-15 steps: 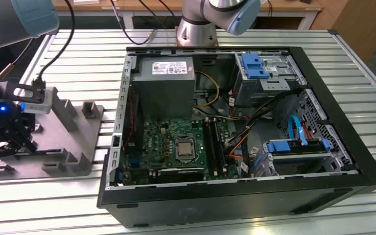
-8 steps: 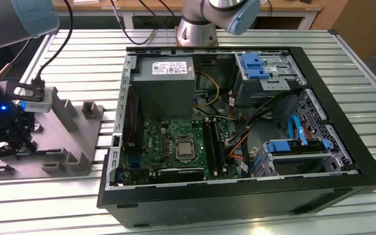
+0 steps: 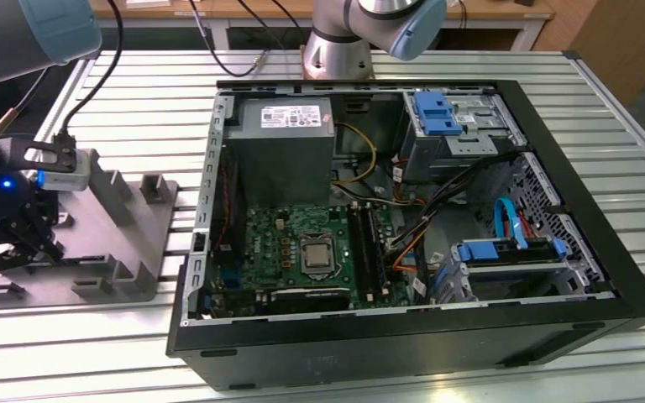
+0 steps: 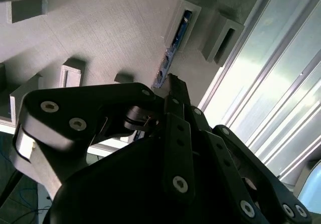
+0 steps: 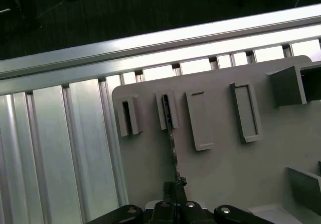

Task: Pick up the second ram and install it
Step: 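Pick up the second ram and move it above second insertion slot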

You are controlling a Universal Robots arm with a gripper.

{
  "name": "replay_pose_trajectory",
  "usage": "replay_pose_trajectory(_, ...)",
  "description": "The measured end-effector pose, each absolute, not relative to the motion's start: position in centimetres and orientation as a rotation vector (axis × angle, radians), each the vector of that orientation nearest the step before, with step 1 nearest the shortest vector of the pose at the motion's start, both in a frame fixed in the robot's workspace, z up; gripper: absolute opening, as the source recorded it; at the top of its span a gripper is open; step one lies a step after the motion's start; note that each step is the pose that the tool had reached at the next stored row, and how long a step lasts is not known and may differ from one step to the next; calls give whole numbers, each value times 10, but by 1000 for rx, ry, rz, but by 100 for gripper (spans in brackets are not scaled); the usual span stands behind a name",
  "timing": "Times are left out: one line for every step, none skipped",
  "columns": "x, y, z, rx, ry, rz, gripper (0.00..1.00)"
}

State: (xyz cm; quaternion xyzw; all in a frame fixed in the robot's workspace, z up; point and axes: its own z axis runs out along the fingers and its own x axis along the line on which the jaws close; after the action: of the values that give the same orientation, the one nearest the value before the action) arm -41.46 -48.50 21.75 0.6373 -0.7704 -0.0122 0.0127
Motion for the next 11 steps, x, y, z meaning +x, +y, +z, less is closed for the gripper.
replay_pose_trajectory(-415, -485, 217, 1992, -2396, -38, 10)
replay_pose_trajectory(-415, -485, 217, 1998, -2391, -38, 10)
replay_pose_trajectory(-415, -485, 217, 2004, -2386, -38, 10)
replay_pose_trajectory(-415, -485, 217, 2010, -2381, -37, 10)
replay_pose_trajectory(-415, -485, 217, 2020, -2372, -37, 10)
replay_pose_trajectory(-415, -485, 217, 2026, -2367, -37, 10)
replay_pose_trajectory(-415, -485, 217, 2032, -2362, -37, 10)
replay_pose_trajectory(-415, -485, 217, 2038, -2357, -37, 10)
replay_pose_trajectory(-415, -485, 217, 2044, -2351, -37, 10)
replay_pose_trajectory(-415, -485, 217, 2052, -2344, -37, 10)
replay_pose_trajectory(-415, -485, 217, 2058, -2339, -37, 10)
